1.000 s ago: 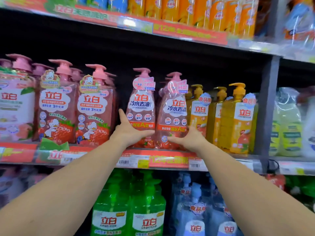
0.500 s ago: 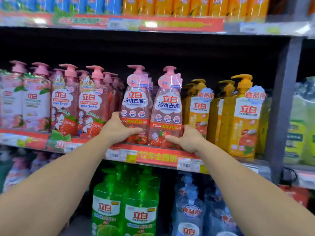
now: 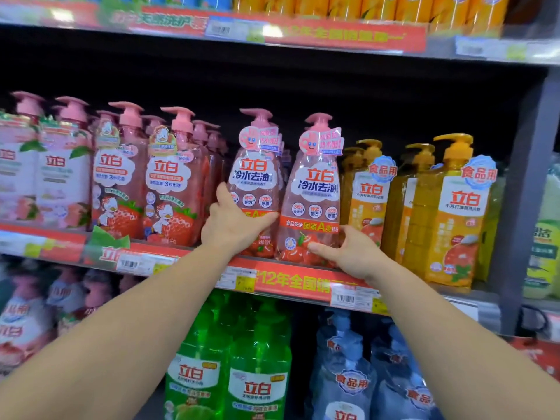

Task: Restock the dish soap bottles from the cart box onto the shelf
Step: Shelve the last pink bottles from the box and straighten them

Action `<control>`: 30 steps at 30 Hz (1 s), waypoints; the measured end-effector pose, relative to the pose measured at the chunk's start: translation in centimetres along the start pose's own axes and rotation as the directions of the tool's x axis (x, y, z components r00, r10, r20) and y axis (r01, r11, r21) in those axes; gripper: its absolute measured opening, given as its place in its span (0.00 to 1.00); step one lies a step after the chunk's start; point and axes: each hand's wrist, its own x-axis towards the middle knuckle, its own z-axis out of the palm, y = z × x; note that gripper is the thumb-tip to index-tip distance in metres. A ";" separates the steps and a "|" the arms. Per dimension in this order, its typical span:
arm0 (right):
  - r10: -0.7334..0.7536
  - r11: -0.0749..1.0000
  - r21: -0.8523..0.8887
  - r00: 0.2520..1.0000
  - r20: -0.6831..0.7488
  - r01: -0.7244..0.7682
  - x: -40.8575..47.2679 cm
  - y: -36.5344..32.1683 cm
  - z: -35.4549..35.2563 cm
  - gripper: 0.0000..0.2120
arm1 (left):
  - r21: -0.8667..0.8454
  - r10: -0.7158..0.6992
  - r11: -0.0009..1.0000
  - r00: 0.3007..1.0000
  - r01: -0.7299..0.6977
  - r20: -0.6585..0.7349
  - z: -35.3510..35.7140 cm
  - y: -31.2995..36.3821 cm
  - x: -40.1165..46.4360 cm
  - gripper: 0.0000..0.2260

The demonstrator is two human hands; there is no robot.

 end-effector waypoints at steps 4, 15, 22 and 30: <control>0.002 1.000 0.009 1.000 -0.009 -0.002 -0.2 -0.1 0.1 0.37 | 0.015 0.010 1.000 1.000 -0.010 0.027 -0.3 -0.2 0.7 0.51; -0.035 0.998 0.036 0.877 -0.479 0.059 -1.0 0.2 -0.9 0.30 | -0.028 0.262 0.959 0.916 -0.283 -0.302 0.2 0.7 -2.6 0.49; 0.144 0.974 -0.068 0.825 -0.546 -0.215 1.3 0.8 -1.4 0.46 | 0.020 0.484 0.862 0.812 -0.506 -0.326 2.2 3.1 -4.9 0.41; 0.173 0.933 -0.161 0.794 -0.582 -0.321 1.6 0.3 -0.9 0.52 | 0.194 0.532 0.844 0.825 -0.500 -0.189 3.3 1.9 -4.3 0.42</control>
